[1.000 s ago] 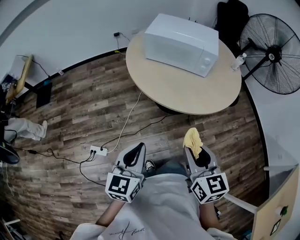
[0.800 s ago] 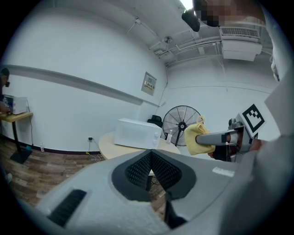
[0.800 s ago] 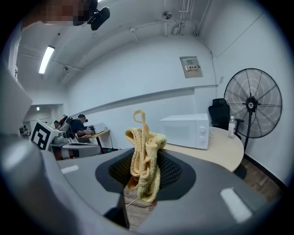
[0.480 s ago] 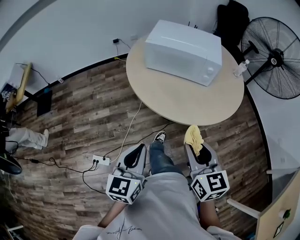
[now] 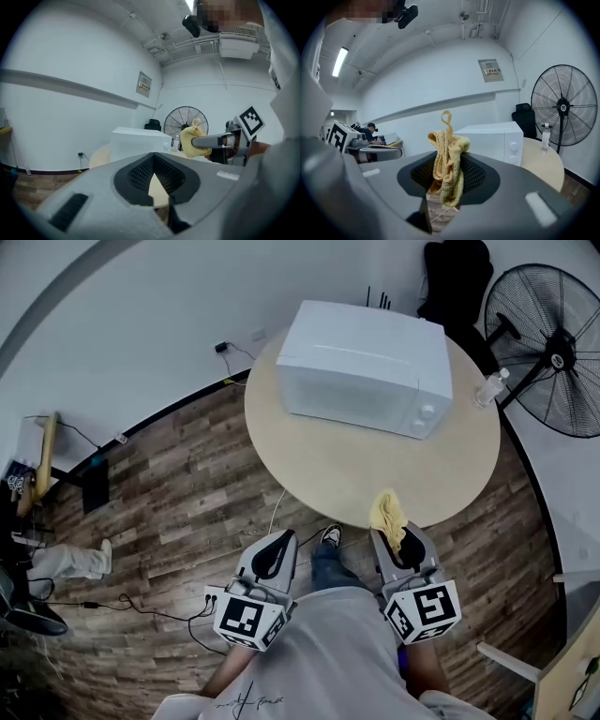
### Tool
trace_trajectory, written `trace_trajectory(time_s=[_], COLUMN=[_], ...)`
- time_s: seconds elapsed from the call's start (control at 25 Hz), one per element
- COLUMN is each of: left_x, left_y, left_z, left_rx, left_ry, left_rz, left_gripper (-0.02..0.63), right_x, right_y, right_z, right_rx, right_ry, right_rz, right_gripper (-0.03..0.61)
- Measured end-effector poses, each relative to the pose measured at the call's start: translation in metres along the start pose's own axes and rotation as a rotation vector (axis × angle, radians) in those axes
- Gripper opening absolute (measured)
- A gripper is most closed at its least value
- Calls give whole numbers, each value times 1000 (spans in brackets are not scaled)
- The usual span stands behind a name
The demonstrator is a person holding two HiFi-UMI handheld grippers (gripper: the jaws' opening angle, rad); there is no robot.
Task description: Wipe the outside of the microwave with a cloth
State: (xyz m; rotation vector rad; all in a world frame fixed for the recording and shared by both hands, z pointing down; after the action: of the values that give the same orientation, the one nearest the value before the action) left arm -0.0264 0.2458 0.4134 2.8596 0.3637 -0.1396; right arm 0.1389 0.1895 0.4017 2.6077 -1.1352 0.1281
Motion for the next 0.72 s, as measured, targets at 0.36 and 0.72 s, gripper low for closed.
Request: trace_trajectory(time_s=[0.36, 0.72], left_x=[-46, -61], left_y=[109, 188], left_z=[54, 87], left_rx=[-2, -9], left_ry=[42, 85], left_rz=[-71, -138], left_gripper=[0, -2], right_x=[70, 132], right_y=[79, 116], right_z=[48, 80], right_rx=[-9, 14], right_ry=[-4, 30], right_rz=[-77, -137], right_gripper=[126, 123])
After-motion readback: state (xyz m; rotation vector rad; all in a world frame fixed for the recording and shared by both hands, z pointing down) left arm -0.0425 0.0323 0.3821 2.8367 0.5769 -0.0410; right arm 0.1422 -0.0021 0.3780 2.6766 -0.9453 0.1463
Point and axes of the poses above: the fingertips, and each gripper's own axes: y forward along the fingers, x to its right, z out of its top, the point moved 3 cm from there along -y, backward along the fingers, and after that the axes turned 4 degrees about z, right-handed, at the moved point
